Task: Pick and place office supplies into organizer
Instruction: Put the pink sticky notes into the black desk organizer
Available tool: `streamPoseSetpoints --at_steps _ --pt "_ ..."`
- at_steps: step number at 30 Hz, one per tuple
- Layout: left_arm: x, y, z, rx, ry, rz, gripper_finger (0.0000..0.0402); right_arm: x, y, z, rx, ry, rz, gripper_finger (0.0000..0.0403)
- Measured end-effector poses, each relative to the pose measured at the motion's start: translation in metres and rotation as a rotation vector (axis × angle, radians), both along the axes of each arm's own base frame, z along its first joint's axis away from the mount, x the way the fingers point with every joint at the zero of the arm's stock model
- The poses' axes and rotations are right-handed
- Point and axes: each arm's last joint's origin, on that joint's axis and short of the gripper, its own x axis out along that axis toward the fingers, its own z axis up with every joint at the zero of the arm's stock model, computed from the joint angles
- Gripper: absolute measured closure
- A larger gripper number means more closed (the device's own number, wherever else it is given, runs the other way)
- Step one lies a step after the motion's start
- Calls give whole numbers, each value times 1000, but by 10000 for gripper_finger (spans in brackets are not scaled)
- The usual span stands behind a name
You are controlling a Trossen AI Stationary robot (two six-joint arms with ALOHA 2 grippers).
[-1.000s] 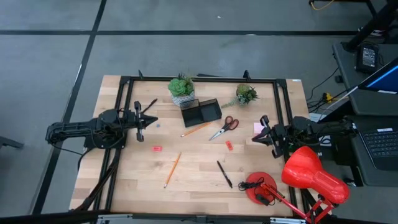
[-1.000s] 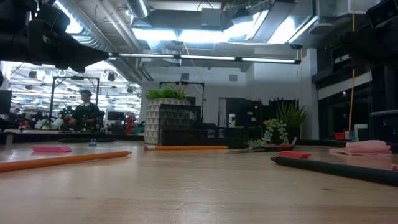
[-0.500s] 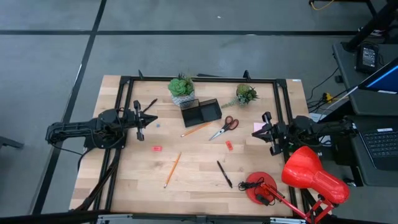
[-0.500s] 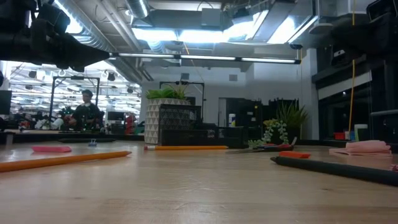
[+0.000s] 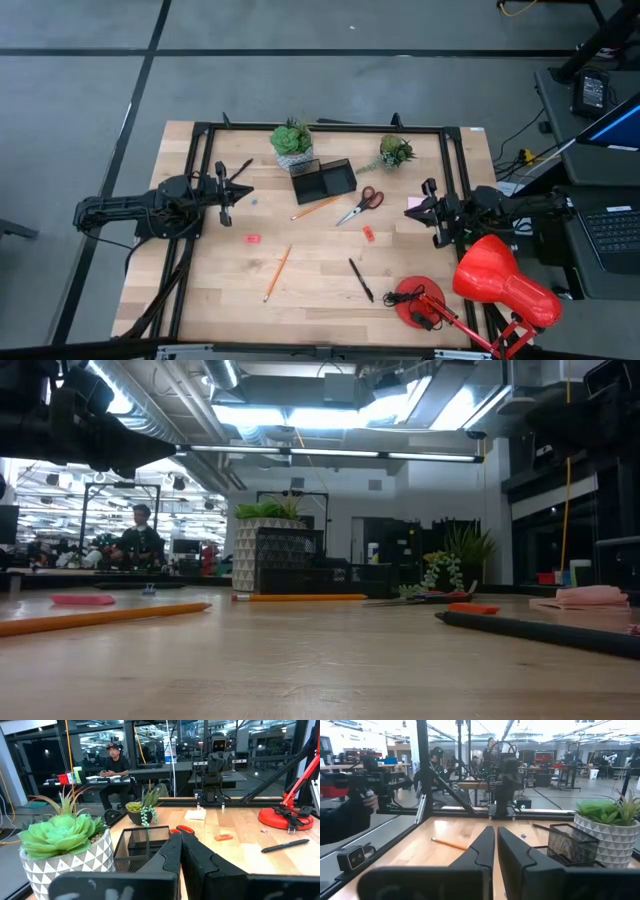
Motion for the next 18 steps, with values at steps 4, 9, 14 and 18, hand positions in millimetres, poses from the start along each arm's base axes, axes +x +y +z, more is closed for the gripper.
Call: streamPoseSetpoints --at_steps 4,9,14,18 --pt "0 0 0 0 -1 0 398 0 -1 0 4 0 -48 377" --pt "0 0 0 0 -1 0 398 0 -5 1 -8 -4 -166 377" --pt "0 0 0 0 -1 0 398 0 -5 1 -6 -13 -168 377" --pt "0 0 0 0 -1 0 398 0 -5 2 -14 -5 -168 377"
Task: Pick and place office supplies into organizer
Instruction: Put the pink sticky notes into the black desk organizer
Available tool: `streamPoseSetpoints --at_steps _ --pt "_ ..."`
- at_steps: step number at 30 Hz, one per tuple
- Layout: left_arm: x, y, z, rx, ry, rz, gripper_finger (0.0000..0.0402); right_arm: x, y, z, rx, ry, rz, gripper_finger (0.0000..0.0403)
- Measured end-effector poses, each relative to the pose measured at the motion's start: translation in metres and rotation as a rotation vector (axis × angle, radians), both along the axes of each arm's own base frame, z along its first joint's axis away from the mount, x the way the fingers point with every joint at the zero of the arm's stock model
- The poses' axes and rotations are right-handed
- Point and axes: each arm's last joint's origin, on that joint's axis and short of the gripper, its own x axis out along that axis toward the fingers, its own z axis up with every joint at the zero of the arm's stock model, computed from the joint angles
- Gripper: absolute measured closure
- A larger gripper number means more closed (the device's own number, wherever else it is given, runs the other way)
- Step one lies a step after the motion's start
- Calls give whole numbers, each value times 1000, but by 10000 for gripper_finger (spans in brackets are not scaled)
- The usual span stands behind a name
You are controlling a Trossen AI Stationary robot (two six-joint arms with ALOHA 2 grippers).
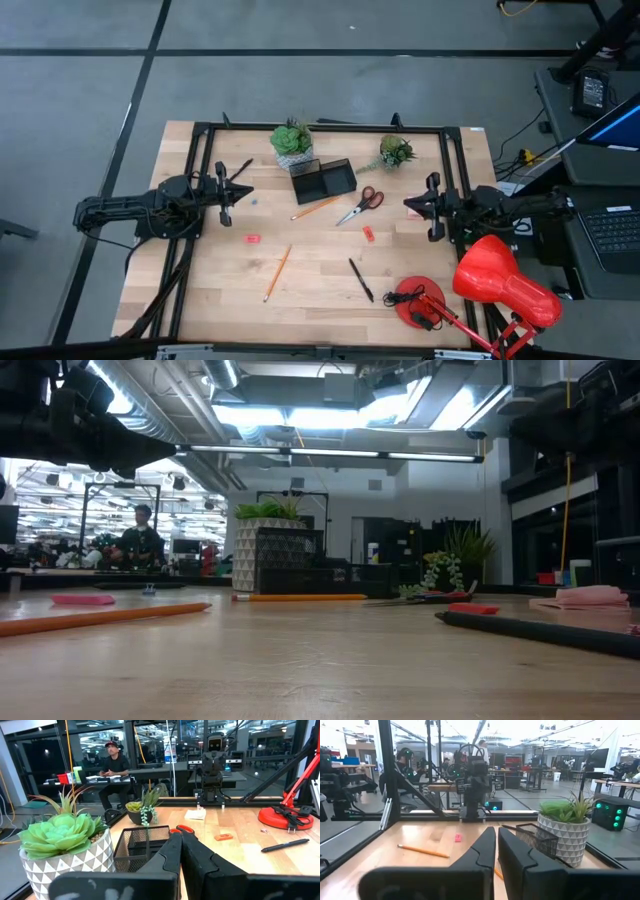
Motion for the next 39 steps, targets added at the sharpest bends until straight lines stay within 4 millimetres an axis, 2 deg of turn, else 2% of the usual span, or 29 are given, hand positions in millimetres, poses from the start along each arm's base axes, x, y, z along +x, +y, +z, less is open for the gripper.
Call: streamPoseSetpoints --at_steps 4,8,12,17,27,39 --pt "0 0 0 0 0 0 398 1 0 14 8 18 1 377" --pt "0 0 0 0 0 0 398 6 1 28 42 130 2 391" --pt "0 0 0 0 0 0 398 15 2 40 30 254 -2 398" --pt "0 0 0 0 -1 0 398 29 4 54 19 318 -1 389" --pt "0 0 0 0 -1 0 398 52 7 44 31 458 -8 396" --pt "0 0 0 50 13 2 398 56 8 40 91 485 3 398"
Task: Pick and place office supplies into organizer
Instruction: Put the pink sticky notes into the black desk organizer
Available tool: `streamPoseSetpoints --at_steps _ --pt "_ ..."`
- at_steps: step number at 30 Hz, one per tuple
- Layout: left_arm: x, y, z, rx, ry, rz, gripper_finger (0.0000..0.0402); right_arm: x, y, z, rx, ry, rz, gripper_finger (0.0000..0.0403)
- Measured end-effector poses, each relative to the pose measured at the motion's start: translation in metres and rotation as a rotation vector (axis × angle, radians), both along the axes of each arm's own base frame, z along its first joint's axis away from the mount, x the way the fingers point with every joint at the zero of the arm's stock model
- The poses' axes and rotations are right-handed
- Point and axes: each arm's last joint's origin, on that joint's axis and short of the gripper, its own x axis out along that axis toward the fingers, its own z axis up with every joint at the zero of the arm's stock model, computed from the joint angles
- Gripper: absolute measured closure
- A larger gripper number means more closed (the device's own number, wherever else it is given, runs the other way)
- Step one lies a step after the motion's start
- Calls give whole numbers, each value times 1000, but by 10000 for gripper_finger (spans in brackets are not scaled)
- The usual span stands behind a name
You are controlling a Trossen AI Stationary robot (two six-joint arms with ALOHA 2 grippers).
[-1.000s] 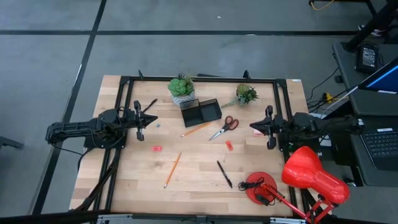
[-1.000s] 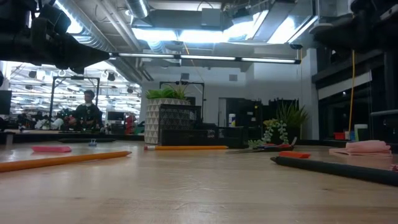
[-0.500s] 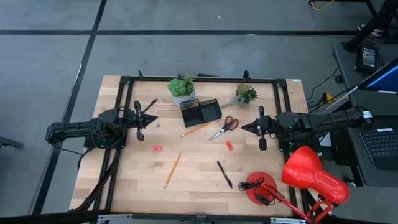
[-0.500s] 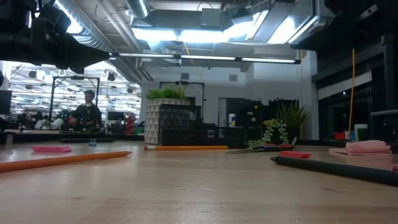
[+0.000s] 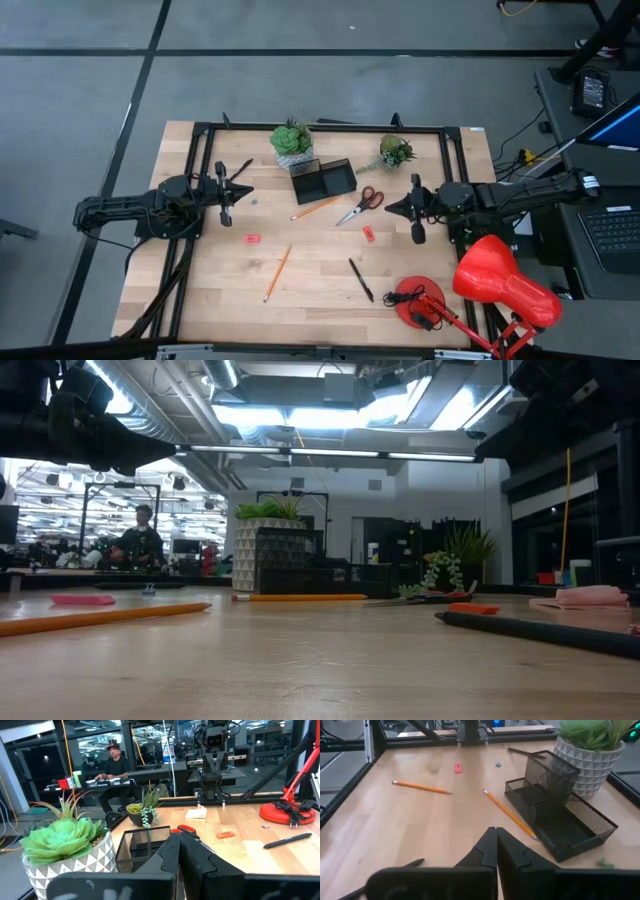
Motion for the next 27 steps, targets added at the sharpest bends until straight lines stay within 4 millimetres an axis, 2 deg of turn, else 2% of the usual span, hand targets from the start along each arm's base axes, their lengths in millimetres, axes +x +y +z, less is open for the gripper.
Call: streamPoseSetpoints --at_steps 5,12,15,21,27 --pt "0 0 0 1 0 0 398 -2 1 2 22 54 33 399" --pt "0 0 0 -7 -2 0 398 -7 0 30 96 250 -25 401" --pt "0 0 0 -35 -10 -1 398 -8 0 34 123 335 -54 401" --pt "0 0 1 -105 -40 -8 398 -6 0 30 245 499 -176 401" --pt "0 0 0 -105 -28 -7 398 -6 0 13 246 695 -248 401"
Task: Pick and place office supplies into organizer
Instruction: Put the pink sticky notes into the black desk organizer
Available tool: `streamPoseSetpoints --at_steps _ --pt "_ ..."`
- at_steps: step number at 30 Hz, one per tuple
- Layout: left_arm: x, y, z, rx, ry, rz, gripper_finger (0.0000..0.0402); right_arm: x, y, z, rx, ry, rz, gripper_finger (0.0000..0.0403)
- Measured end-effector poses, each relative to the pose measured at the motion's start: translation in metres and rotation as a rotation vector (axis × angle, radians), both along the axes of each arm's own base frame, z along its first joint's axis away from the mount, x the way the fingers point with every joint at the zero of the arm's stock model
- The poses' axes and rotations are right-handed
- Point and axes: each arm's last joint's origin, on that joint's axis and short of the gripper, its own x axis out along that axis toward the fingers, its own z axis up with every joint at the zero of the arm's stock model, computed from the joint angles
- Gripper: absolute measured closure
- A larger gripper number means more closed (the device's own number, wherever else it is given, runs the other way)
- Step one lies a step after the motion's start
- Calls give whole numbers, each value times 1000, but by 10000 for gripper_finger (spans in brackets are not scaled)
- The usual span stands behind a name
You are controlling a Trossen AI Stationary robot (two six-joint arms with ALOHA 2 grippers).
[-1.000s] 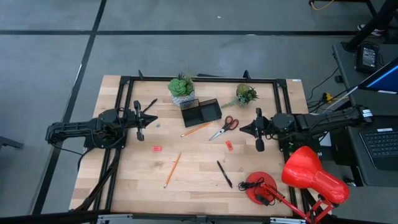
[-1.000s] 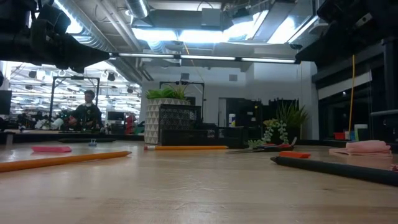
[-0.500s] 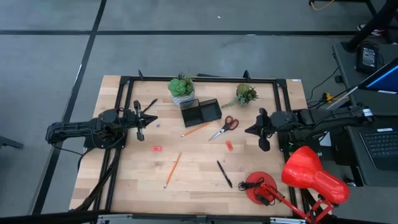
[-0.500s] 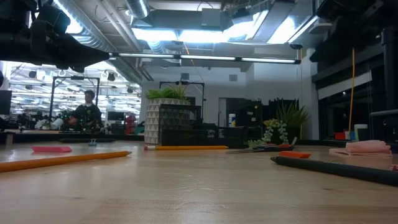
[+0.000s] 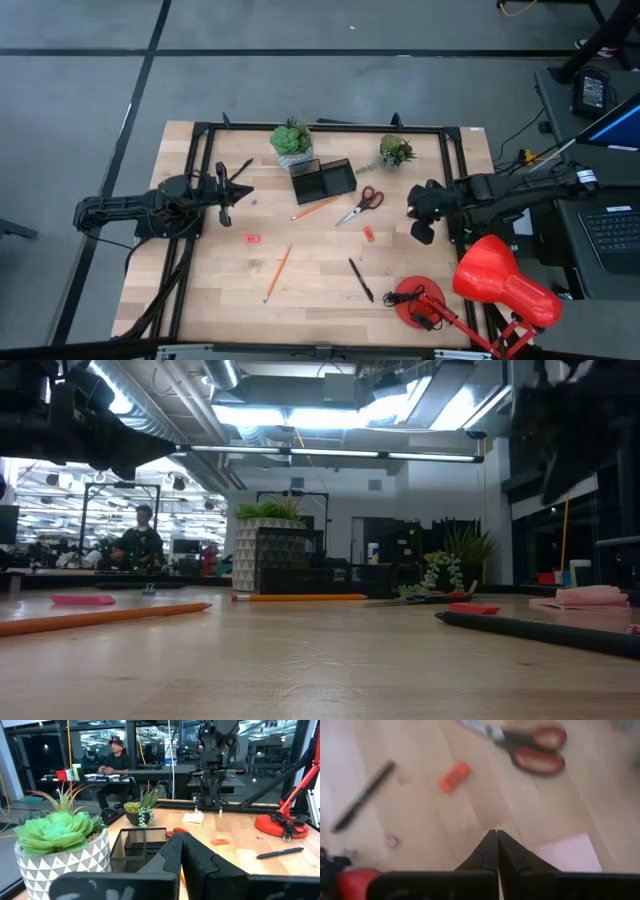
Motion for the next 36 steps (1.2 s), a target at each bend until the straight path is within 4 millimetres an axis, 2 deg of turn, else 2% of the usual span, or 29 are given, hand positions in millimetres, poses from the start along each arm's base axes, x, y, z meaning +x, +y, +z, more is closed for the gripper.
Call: streamPoseSetpoints --at_steps 5,13,22,27,36 --pt "0 0 0 -3 2 -3 398 -1 0 -8 8 106 -46 396" --pt "0 0 0 -4 2 -4 398 1 1 -12 21 155 -26 388" --pt "0 0 0 -4 2 -4 398 -14 -2 -16 20 312 -103 379" --pt "0 0 0 -5 2 -4 398 -15 -2 -16 23 319 -113 350" --pt "0 0 0 -30 -4 3 398 -15 -2 -16 16 322 -91 269"
